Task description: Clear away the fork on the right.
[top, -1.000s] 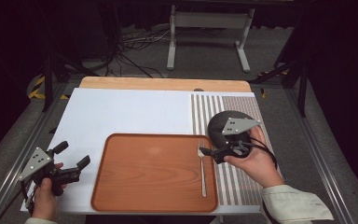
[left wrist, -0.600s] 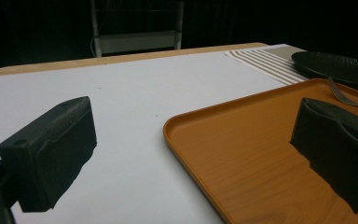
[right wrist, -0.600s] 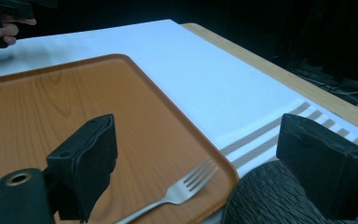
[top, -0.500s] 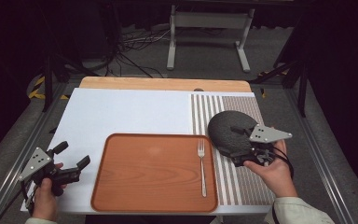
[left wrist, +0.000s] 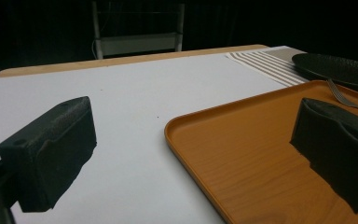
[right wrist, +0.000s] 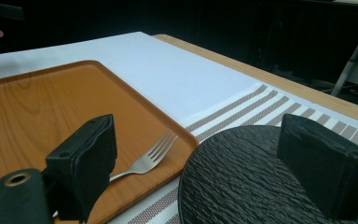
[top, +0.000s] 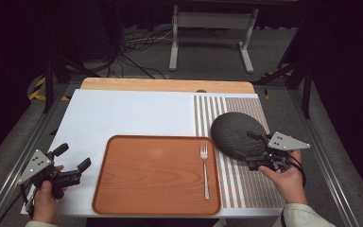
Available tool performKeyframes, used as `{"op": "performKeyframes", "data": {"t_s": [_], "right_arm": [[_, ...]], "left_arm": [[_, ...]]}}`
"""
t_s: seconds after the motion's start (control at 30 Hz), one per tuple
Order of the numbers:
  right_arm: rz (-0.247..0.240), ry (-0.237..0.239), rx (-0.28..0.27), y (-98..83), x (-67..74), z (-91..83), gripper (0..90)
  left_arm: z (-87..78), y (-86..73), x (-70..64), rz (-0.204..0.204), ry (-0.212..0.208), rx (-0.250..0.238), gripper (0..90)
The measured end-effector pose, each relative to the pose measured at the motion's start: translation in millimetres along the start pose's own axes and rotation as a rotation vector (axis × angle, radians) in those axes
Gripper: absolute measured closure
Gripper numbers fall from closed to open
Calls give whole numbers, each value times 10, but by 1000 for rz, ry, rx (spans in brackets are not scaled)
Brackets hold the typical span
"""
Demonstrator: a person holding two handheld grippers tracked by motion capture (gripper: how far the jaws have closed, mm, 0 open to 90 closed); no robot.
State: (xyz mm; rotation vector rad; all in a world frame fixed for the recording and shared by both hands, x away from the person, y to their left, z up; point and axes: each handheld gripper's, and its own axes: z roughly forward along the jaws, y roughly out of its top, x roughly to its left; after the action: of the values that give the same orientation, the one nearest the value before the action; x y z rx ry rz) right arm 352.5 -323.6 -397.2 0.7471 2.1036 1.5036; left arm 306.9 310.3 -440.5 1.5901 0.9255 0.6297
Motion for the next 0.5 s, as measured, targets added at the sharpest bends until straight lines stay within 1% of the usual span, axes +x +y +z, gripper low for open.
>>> {"op": "performKeyframes", "data": {"t_s": [0.13,0.27,0.4,0.5], "right_arm": [[13,4,-1,-92,-28,-9,133],[29,5,-22,-186,-52,-17,133],[35,-2,1,-302,-66,-3,135],[47,-1,2,-362,-55,12,136]], "left_arm": [[-4,0,-1,4,-2,-2,8],[-8,-1,-1,1,-3,-4,7],[-12,-2,5,5,-1,-2,7],[-11,-5,2,3,0,-4,7]]}}
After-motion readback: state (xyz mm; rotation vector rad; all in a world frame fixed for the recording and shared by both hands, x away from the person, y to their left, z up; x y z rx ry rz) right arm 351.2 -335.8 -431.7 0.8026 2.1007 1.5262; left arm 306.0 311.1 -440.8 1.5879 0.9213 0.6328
